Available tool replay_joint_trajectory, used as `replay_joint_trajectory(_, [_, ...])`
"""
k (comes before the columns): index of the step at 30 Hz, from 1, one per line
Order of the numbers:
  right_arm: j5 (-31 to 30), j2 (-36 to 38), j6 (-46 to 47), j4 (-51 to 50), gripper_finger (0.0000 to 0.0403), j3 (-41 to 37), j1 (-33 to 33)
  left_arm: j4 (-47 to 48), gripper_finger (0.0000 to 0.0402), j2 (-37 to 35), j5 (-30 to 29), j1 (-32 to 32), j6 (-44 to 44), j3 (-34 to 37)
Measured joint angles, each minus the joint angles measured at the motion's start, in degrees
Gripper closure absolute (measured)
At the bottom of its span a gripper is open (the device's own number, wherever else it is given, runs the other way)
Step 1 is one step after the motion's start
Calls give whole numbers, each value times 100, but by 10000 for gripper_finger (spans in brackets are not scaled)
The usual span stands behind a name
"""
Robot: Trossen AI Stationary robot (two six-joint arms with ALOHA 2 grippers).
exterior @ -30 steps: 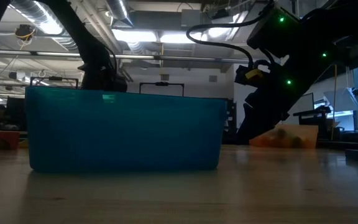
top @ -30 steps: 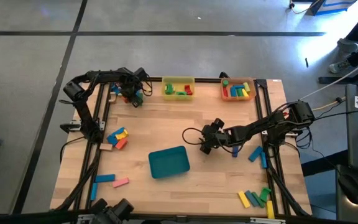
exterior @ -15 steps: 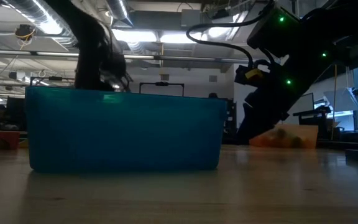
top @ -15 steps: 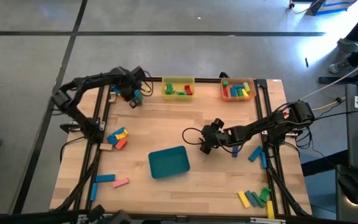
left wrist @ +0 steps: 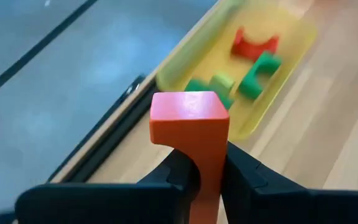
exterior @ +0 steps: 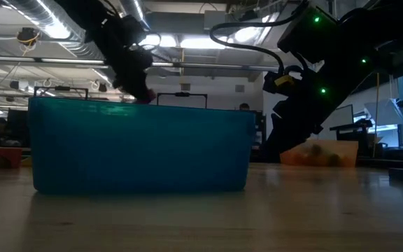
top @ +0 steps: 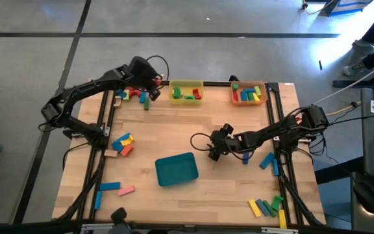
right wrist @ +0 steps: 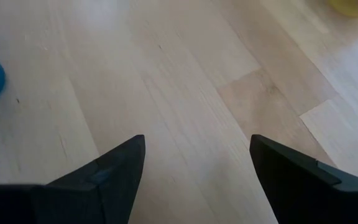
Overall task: Sort blocks by size
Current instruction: Put the orange arch block into the yellow bin
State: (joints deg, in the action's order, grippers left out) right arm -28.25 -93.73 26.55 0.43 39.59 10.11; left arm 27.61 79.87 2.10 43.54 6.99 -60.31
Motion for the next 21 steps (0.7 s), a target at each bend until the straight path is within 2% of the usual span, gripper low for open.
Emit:
replay_joint_trajectory(5, [-55, 0, 0, 2, 111, 0, 0, -746, 363, 260, 172, -117, 79, 0])
replay_joint_trajectory(17, [-61, 0, -2, -2, 111, 0, 0, -2477, 347, 1448, 183, -576, -195, 7])
replay_joint_trajectory(21, [-61, 0, -2, -2, 111, 0, 0, -2730, 346, 1774, 182, -684, -206, 7])
